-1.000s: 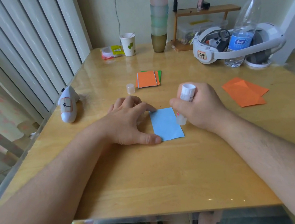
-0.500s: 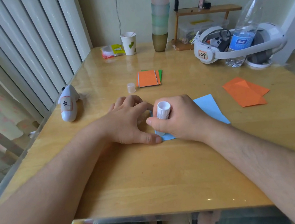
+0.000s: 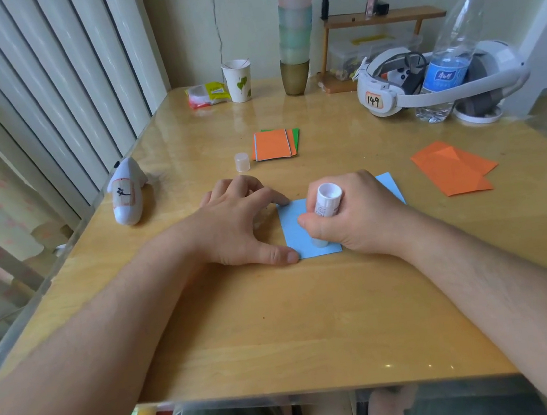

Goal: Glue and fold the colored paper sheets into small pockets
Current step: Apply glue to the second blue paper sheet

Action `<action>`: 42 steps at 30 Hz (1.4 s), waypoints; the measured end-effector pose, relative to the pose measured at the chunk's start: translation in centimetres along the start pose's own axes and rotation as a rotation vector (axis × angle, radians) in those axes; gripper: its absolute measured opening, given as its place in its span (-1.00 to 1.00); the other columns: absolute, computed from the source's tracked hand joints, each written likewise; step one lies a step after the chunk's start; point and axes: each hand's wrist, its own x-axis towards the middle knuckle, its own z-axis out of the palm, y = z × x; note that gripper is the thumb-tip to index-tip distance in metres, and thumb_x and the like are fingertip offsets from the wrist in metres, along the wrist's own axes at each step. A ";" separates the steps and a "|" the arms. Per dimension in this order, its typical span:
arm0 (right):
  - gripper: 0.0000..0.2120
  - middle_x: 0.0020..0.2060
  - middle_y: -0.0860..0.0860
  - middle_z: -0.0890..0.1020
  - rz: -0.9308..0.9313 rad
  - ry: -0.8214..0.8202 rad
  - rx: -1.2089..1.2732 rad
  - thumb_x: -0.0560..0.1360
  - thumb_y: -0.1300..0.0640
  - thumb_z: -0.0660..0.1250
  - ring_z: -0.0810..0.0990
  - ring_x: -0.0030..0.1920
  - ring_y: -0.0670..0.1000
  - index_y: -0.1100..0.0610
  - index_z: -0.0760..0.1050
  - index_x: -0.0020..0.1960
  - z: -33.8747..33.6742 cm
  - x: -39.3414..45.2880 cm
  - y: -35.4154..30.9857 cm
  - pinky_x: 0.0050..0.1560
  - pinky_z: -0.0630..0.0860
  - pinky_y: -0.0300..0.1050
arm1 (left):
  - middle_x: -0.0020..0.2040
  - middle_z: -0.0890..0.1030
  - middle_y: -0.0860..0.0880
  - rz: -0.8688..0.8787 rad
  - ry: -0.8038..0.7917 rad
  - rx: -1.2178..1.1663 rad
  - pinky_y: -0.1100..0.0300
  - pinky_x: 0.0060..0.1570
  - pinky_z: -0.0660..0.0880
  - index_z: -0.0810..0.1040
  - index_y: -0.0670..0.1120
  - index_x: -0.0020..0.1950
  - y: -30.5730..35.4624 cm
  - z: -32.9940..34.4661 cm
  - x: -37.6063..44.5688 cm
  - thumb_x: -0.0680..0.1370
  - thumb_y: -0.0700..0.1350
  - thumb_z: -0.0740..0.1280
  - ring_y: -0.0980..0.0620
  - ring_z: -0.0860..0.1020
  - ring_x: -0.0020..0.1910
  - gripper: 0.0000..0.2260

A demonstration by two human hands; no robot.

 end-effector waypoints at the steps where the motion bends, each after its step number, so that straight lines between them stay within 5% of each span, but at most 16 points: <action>1: -0.78 -0.35 0.09 0.59 0.003 0.004 -0.010 0.45 0.14 0.51 0.51 -0.25 0.10 0.16 0.52 -0.28 -0.2 0.0 0.2 -0.31 0.38 -0.18 | 0.36 0.22 0.17 -0.001 0.000 0.001 0.04 0.46 0.12 0.27 0.40 0.46 0.0 0.0 0.0 0.15 0.64 0.25 0.01 0.11 0.47 -0.10; 8: -0.79 -0.35 0.05 0.58 0.020 0.024 -0.056 0.45 0.12 0.50 0.50 -0.26 0.05 0.17 0.54 -0.27 -1.0 0.0 0.7 -0.34 0.34 -0.25 | 0.37 0.22 0.17 0.006 -0.001 0.008 0.02 0.48 0.12 0.27 0.41 0.46 -0.1 0.0 0.0 0.19 0.63 0.29 0.00 0.10 0.48 -0.14; 15: -0.77 -0.34 0.07 0.60 0.041 0.032 -0.075 0.45 0.08 0.48 0.52 -0.24 0.08 0.16 0.52 -0.29 -1.0 0.2 0.9 -0.25 0.44 -0.06 | 0.37 0.22 0.17 0.006 0.005 0.011 0.02 0.48 0.12 0.27 0.41 0.45 -0.1 -0.1 0.1 0.17 0.64 0.26 0.00 0.10 0.47 -0.12; 22: -0.68 -0.46 0.04 0.54 0.095 0.195 0.174 0.37 -0.02 0.40 0.48 -0.36 0.07 0.21 0.43 -0.35 -1.2 0.9 0.8 -0.25 0.45 0.03 | 0.36 0.23 0.19 0.003 -0.026 -0.052 0.04 0.45 0.10 0.31 0.43 0.46 -0.4 -0.5 0.2 0.25 0.53 0.24 0.05 0.10 0.45 -0.24; 24: -0.66 -0.40 0.11 0.60 0.055 0.172 0.148 0.37 -0.07 0.39 0.55 -0.27 0.18 0.21 0.46 -0.32 -0.3 0.9 0.2 -0.20 0.51 0.05 | 0.36 0.26 0.18 -0.021 -0.023 -0.109 0.03 0.48 0.08 0.35 0.44 0.43 -0.4 -0.6 0.4 0.32 0.44 0.22 0.05 0.12 0.44 -0.35; 28: -0.72 -0.36 0.05 0.64 -0.004 0.059 0.068 0.42 -0.07 0.45 0.51 -0.32 0.05 0.10 0.50 -0.30 1.2 0.9 -0.7 -0.25 0.47 -0.05 | 0.35 0.29 0.19 -0.020 0.019 -0.101 0.06 0.46 0.07 0.36 0.47 0.35 -0.5 -0.2 0.7 0.41 0.36 0.24 0.05 0.14 0.42 -0.51; 34: -0.73 -0.43 -0.09 0.56 -0.047 -0.026 0.045 0.47 0.06 0.55 0.46 -0.35 -0.13 0.06 0.51 -0.30 1.8 0.7 -1.2 -0.30 0.39 -0.26 | 0.36 0.27 0.17 -0.027 0.017 -0.061 0.09 0.41 0.09 0.33 0.42 0.40 -0.3 -0.2 0.6 0.26 0.49 0.11 0.05 0.14 0.40 -0.31; 42: -0.74 -0.43 0.02 0.52 -0.062 -0.088 0.011 0.46 0.10 0.53 0.39 -0.35 -0.08 0.15 0.49 -0.28 1.3 0.5 -1.3 -0.32 0.33 -0.22 | 0.36 0.26 0.17 -0.022 0.034 -0.029 0.02 0.48 0.13 0.31 0.43 0.37 -0.2 0.1 0.5 0.24 0.53 0.15 0.02 0.14 0.42 -0.30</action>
